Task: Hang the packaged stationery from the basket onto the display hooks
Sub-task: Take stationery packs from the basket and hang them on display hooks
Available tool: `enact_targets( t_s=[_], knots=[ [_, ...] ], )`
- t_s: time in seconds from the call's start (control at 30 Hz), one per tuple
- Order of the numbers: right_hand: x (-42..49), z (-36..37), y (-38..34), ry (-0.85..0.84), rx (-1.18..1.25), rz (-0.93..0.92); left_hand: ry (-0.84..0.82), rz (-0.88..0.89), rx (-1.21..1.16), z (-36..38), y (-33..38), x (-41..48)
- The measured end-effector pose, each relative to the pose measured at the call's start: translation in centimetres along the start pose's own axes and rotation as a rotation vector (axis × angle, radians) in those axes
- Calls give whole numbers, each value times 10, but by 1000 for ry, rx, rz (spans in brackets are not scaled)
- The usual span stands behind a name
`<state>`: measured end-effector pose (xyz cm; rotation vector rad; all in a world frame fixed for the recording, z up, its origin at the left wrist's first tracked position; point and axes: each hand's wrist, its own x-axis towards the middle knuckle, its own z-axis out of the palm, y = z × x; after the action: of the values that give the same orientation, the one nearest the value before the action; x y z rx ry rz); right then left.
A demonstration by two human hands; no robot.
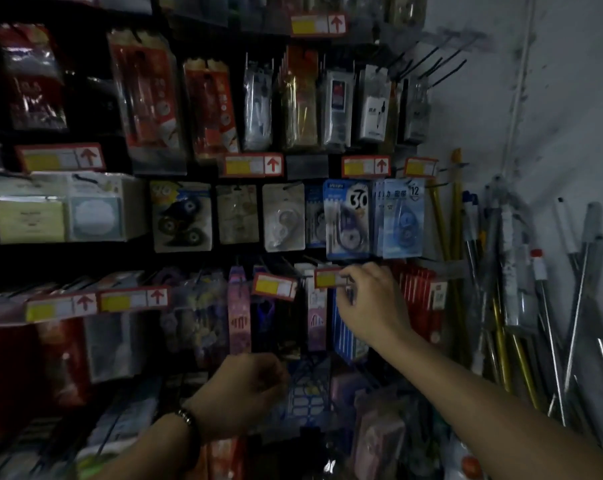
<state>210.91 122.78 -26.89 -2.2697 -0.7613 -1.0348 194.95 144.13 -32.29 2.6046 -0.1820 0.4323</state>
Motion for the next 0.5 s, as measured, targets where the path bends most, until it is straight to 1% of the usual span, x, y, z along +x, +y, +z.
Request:
enact_targets(
  t_s=[0.1,0.23,0.3,0.43,0.5],
  knots=[
    [-47,3,-17,15,81,-75,-65,-37,72,27,-24,-37],
    [-130,36,-35,-148,237,-74,-127,-131,6,78,-62,-103],
    [-187,62,-40,-269,313,-56,-152,-196,27,112,-83,-145],
    [-318,116,-43,-644,364,122,-308,-361,46,187,-121,-234],
    [-377,142,-42,-798,371,204,-342,-437,43,218,-137,-268]
  ],
)
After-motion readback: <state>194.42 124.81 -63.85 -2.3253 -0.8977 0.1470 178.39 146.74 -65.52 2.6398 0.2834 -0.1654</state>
